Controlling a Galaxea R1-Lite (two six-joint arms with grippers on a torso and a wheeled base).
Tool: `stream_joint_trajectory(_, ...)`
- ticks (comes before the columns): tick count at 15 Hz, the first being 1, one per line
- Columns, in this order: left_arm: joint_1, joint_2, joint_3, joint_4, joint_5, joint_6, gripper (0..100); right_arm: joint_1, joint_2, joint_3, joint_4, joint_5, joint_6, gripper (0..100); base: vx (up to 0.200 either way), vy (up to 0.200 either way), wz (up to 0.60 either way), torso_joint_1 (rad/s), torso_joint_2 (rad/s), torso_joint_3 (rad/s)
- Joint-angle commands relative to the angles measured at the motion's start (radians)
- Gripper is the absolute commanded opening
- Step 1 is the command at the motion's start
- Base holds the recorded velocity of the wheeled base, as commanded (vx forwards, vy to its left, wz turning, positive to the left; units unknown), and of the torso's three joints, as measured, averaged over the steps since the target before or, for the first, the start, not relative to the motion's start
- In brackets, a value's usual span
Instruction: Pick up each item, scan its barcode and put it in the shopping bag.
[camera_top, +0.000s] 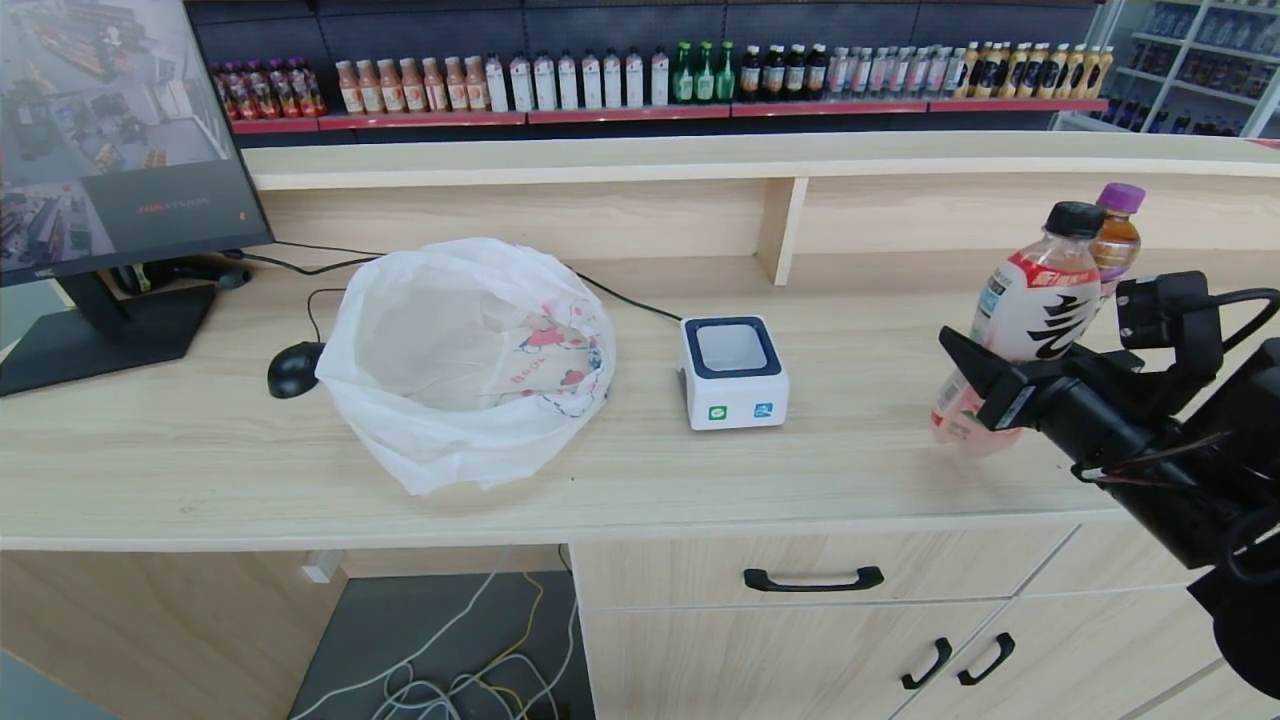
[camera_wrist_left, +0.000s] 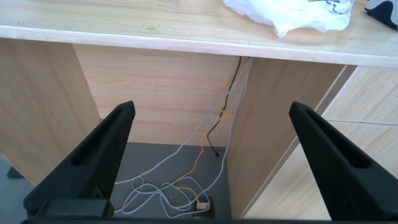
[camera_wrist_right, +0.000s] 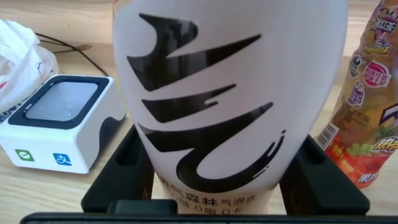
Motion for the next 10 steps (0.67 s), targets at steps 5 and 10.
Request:
stream_joint_trajectory(5,0.000,0.000,0.000,0.000,0.000,0.000,100,0.012,-0.124,0.096,-0.002,0.028,-0.001,0,0.000,0.000,0.00,0.000,0.00,0.000)
stream_joint_trajectory(10,0.000,0.000,0.000,0.000,0.000,0.000,100,0.107,-0.231,0.213,0.000,0.032,-0.007,0,0.000,0.000,0.00,0.000,0.00,0.000)
